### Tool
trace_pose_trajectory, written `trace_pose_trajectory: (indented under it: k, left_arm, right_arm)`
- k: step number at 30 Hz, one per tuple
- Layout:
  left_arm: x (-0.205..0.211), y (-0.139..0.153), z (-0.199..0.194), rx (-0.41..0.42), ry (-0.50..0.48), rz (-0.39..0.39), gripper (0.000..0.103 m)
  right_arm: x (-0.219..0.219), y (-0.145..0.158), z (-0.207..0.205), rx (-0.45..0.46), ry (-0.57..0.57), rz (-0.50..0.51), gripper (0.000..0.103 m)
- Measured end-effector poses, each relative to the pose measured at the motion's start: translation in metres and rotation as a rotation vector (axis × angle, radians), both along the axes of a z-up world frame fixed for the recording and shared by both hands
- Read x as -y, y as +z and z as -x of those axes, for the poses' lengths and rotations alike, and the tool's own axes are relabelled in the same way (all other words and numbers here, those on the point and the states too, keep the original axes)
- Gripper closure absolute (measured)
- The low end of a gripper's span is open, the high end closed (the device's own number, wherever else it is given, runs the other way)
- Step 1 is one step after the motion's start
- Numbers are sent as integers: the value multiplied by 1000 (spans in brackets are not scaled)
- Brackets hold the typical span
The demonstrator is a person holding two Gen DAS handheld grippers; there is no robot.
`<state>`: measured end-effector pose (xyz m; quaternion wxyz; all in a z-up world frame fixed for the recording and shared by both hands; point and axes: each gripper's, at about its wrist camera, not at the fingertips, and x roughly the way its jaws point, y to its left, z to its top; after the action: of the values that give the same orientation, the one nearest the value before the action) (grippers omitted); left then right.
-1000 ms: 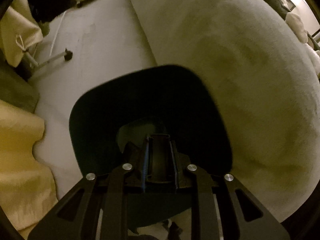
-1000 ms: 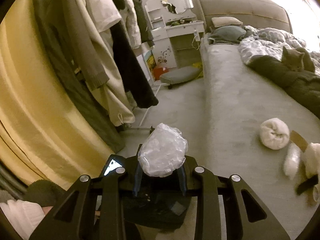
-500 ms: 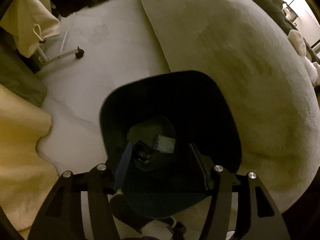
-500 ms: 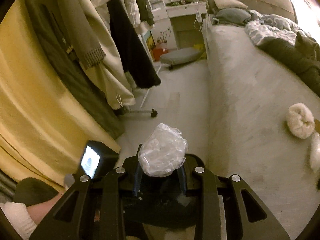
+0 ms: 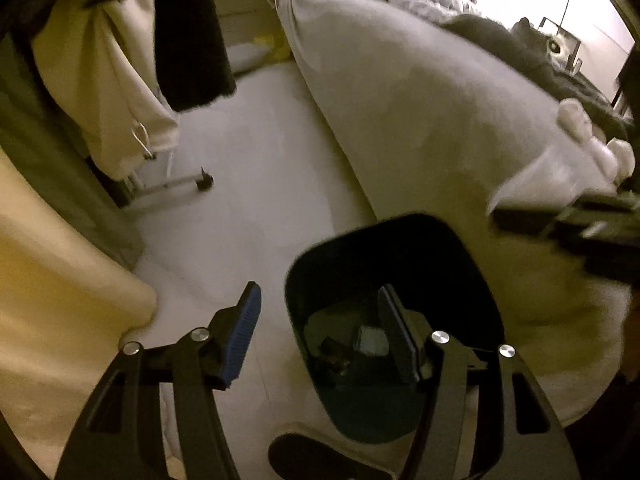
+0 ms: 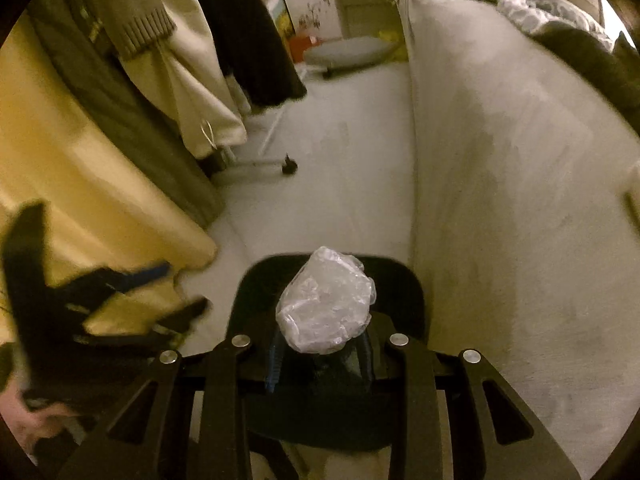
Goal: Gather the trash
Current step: 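Carry the bubble wrap to the bin and release it with the right tool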
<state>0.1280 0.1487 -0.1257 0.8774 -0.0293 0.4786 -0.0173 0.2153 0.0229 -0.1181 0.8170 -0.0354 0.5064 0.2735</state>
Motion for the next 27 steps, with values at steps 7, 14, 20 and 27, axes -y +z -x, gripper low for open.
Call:
trace_pose_trajectory:
  k: [7, 14, 20, 27]
  left_arm:
    - [-21, 28, 12, 73, 55, 47, 39]
    - [-31, 57, 23, 108, 57, 98, 25]
    - [-33, 82, 30, 221, 65, 69, 6]
    - [-37, 101, 33, 299, 91, 47, 5]
  right_arm:
    - [-16, -26, 1, -38, 31, 52, 72]
    - [-31, -54, 4, -87, 71, 111, 72]
    - [-37, -85, 5, -135, 101, 178, 72]
    - [-38, -106, 10, -162, 121, 220, 72]
